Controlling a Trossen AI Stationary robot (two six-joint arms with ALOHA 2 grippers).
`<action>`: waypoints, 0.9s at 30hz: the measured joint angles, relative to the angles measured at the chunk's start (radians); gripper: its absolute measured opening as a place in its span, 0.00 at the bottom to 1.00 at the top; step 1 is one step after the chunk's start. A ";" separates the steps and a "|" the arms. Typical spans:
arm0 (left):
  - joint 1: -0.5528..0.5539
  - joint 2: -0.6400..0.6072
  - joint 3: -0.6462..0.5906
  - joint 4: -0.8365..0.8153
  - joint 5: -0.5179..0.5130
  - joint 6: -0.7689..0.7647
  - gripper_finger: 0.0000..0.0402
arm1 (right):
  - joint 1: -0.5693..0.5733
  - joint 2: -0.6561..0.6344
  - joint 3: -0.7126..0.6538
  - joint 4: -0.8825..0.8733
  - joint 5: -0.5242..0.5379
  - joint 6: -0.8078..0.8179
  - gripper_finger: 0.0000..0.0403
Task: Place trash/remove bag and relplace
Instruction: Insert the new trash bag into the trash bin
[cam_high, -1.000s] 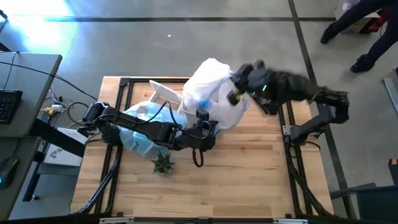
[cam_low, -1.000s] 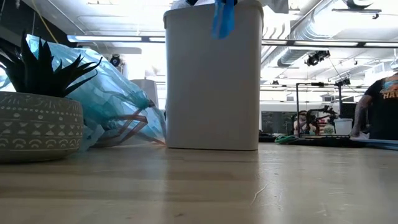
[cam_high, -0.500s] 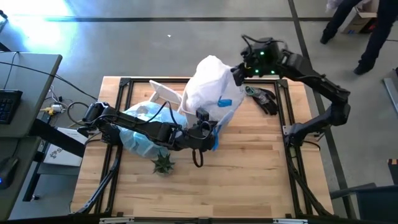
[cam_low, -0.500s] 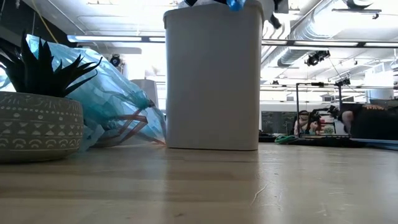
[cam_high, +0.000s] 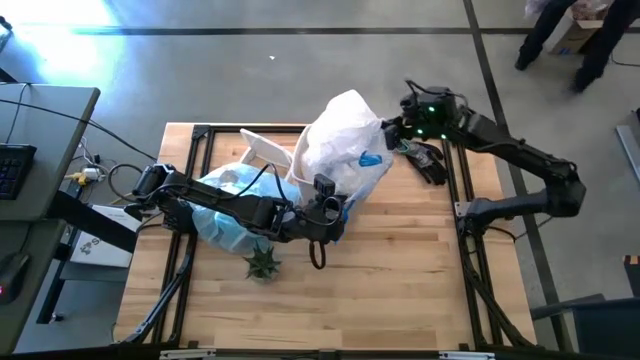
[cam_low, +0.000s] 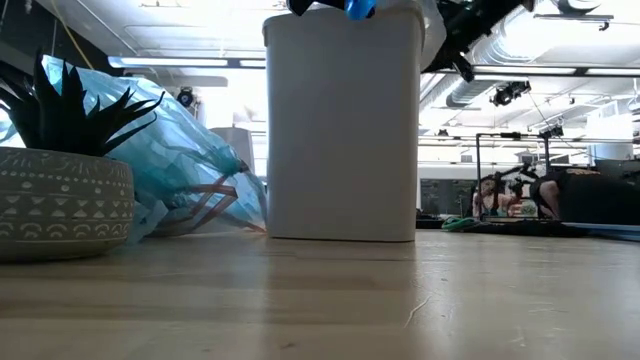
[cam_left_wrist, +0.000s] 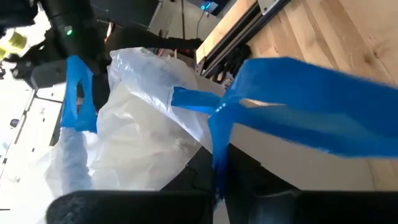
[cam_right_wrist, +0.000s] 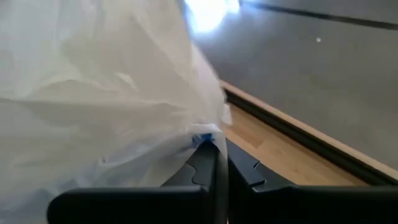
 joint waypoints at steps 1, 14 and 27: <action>0.000 0.000 0.000 -0.001 0.000 0.000 0.00 | -0.007 -0.025 -0.032 0.031 0.000 0.011 0.00; 0.008 0.000 0.000 -0.030 0.015 -0.016 0.00 | -0.025 -0.163 -0.489 0.652 -0.078 0.149 0.00; 0.008 0.000 0.000 -0.066 0.061 -0.036 0.00 | 0.018 -0.163 -0.819 1.171 -0.020 0.178 0.00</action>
